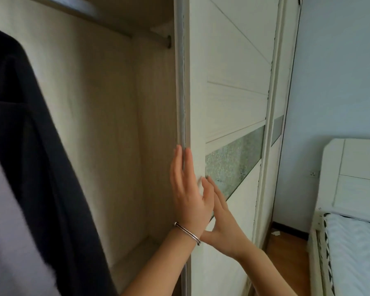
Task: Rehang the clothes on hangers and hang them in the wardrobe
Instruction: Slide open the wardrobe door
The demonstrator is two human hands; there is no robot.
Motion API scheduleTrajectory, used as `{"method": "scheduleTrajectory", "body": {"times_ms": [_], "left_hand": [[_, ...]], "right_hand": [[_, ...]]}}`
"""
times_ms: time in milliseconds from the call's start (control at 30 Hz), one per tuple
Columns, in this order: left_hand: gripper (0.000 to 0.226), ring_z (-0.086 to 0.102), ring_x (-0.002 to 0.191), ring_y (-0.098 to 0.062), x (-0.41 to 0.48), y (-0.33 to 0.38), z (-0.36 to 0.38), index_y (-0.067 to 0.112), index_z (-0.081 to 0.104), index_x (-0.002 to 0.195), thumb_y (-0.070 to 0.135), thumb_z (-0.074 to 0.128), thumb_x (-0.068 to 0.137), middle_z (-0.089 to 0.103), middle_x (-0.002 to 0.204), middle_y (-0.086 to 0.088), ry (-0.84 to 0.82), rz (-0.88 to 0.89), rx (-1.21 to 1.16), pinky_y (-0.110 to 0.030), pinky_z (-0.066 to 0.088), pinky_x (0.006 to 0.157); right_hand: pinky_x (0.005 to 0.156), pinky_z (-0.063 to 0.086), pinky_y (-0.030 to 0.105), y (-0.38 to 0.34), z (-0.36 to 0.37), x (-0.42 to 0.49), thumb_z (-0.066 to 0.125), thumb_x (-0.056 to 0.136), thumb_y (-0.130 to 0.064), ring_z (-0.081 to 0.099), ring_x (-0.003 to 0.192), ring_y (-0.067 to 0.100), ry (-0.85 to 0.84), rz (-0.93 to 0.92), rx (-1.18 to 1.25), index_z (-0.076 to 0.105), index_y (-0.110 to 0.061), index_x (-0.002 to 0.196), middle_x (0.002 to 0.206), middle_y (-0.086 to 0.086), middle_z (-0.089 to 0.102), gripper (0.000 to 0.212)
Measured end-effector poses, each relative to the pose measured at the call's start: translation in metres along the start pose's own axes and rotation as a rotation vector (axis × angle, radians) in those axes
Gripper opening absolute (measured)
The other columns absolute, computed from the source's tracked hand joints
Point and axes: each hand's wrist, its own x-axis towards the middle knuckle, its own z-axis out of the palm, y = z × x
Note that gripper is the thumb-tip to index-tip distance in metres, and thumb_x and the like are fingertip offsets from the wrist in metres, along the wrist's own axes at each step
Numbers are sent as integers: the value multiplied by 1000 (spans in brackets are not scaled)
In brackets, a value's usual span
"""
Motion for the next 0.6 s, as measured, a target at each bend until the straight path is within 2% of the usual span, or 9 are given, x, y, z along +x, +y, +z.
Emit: {"method": "scheduleTrajectory", "body": {"times_ms": [67,200,333,433,500,567,600], "left_hand": [[63,26,135,-19,1,-3,19,18,24,139,11,47,81,23,145,-5,-8,-1,0,-10,15,114],[66,23,138,-15,2,-8,53,31,15,138,9,44,82,18,148,1,-68,-37,-62,-10,16,114],[67,23,138,-14,3,-13,72,29,18,139,3,48,85,15,148,5,-111,-51,-78,-15,20,114],[56,25,135,-15,5,-16,68,19,24,137,10,47,86,20,145,2,-99,-42,-113,-2,16,109],[57,21,137,-5,5,-15,64,19,23,137,11,47,86,19,145,4,-142,-51,-131,4,14,105],[59,11,136,12,7,-12,57,24,20,138,12,44,85,17,145,9,-199,-71,-152,8,13,100],[59,9,134,14,7,-11,53,25,20,138,13,43,85,17,146,10,-223,-67,-156,10,13,98]], "right_hand": [[109,4,1,16,-2,7,68,67,-59,-7,142,-8,37,5,13,-7,-68,129,145,-43,-10,98],[109,1,1,44,-9,19,65,65,-65,-5,143,-4,77,41,69,3,-53,135,147,-35,-3,95],[108,2,-1,63,-17,29,68,61,-64,-4,143,-5,86,51,103,0,-65,132,144,-44,-2,99],[110,3,1,66,-10,30,71,62,-60,-4,143,-4,113,42,119,3,-56,137,153,-29,3,101],[112,4,6,66,-4,28,66,63,-66,-4,144,-3,136,62,148,7,-46,140,155,-21,2,99],[113,6,10,67,-4,27,61,61,-73,-3,143,-5,145,62,151,10,-45,139,152,-29,-1,98],[113,8,12,67,-6,27,60,59,-76,-2,143,-6,143,59,149,10,-46,138,150,-35,-2,98]]}}
